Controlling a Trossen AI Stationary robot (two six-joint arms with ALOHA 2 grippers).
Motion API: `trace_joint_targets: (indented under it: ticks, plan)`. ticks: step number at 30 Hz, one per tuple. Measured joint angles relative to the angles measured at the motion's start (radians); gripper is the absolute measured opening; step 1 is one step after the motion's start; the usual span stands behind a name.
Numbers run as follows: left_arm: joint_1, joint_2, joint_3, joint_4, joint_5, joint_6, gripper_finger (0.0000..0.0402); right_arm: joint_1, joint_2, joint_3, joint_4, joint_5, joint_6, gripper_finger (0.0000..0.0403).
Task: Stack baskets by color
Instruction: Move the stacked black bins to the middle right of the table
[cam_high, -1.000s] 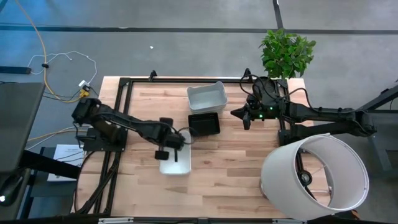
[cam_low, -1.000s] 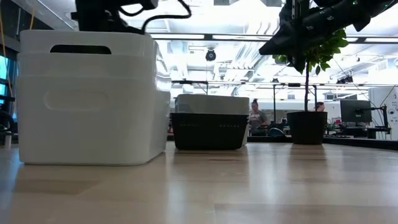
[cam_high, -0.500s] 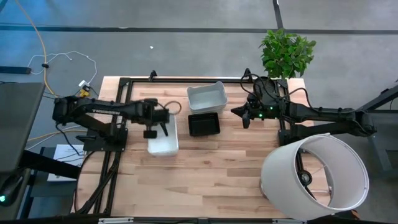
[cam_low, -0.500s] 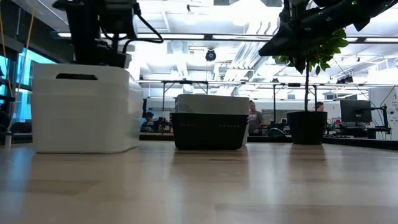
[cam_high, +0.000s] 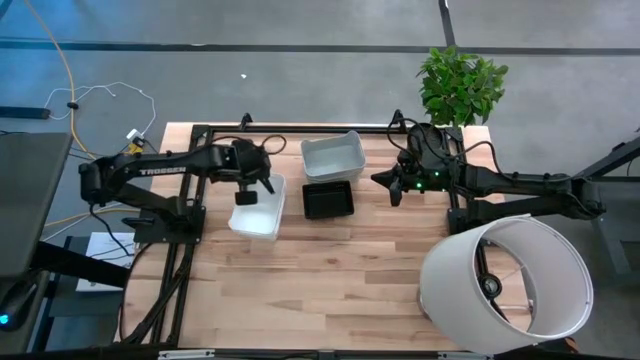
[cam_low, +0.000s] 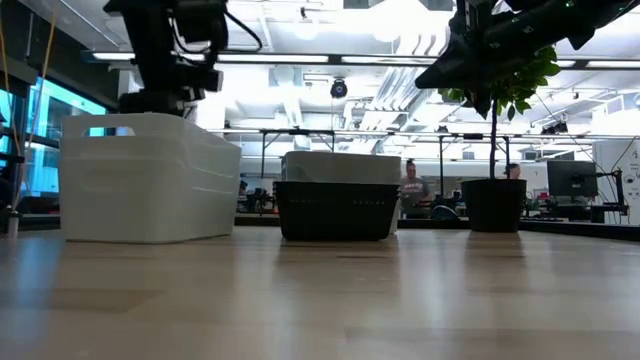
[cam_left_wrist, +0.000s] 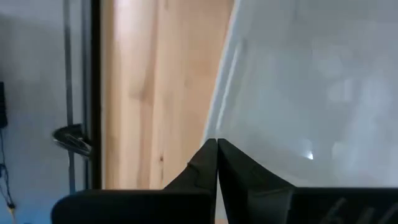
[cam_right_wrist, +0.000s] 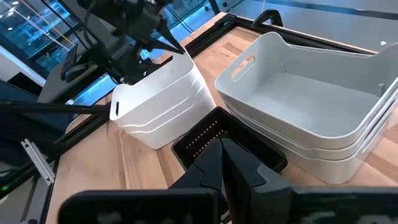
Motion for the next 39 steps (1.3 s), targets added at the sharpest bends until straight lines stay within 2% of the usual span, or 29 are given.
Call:
trace_joint_targets:
  ticks: [9,12,17,21,26,32,35,39]
  plan:
    - [0.0,-0.212,0.006,0.008,0.019,-0.053,0.0,0.005,0.008,0.0,0.022,-0.025,-0.014,0.0]
    - [0.0,-0.315,0.006,0.086,0.06,-0.091,0.0,0.031,0.036,0.009,0.032,-0.029,-0.015,0.0]
    - [-0.001,-0.46,0.006,0.323,0.184,-0.185,0.0,0.082,0.181,0.155,-0.089,-0.025,-0.042,0.0]
    - [-0.003,-0.536,0.006,0.474,0.205,-0.298,0.0,0.112,0.354,0.3,-0.238,-0.023,-0.021,0.0]
    - [-0.003,-0.579,0.006,0.555,0.21,-0.378,0.0,0.131,0.564,0.4,-0.251,-0.003,0.164,0.0]
    - [-0.003,-0.573,0.005,0.54,0.221,-0.42,0.0,0.159,0.769,0.452,-0.173,0.132,0.443,0.0]
    - [-0.003,-0.565,0.004,0.54,0.231,-0.421,0.0,0.172,0.834,0.472,-0.158,0.186,0.516,0.0]
    - [-0.003,-0.555,0.004,0.541,0.241,-0.42,0.0,0.192,0.875,0.485,-0.2,0.205,0.567,0.0]
